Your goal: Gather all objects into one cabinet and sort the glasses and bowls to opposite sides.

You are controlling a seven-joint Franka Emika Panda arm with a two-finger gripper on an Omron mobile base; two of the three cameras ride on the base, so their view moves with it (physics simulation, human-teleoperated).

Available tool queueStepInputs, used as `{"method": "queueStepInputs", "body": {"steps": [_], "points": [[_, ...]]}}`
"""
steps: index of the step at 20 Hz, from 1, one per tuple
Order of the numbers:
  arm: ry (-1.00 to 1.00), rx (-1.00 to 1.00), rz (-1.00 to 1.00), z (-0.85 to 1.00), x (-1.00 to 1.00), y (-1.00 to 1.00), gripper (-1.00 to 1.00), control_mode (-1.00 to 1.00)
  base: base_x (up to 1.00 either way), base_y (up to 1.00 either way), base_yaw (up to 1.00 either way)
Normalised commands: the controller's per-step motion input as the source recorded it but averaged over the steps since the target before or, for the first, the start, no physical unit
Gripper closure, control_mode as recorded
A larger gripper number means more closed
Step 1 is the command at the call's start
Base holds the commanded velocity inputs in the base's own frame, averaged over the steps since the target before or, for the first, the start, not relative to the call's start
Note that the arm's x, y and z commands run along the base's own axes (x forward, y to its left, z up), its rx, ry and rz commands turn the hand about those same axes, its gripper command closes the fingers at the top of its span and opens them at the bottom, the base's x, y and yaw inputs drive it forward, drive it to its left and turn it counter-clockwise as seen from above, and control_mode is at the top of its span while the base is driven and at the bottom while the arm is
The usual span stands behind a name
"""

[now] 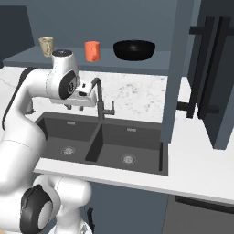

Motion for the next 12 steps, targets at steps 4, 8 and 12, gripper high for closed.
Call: {"method": "queueStepInputs", "body": {"steps": [4,8,12], "points": [[0.00,0.00,0.00,0.00,-0.20,0.00,-1.00,-1.00,0.00,0.00,0.00],[-0.04,0.00,0.00,0.00,-0.47,0.00,-1.00,-1.00,0.00,0.00,0.00],[-0.01,0.00,0.00,0.00,-0.19,0.00,-1.00,-1.00,0.00,0.00,0.00]]}}
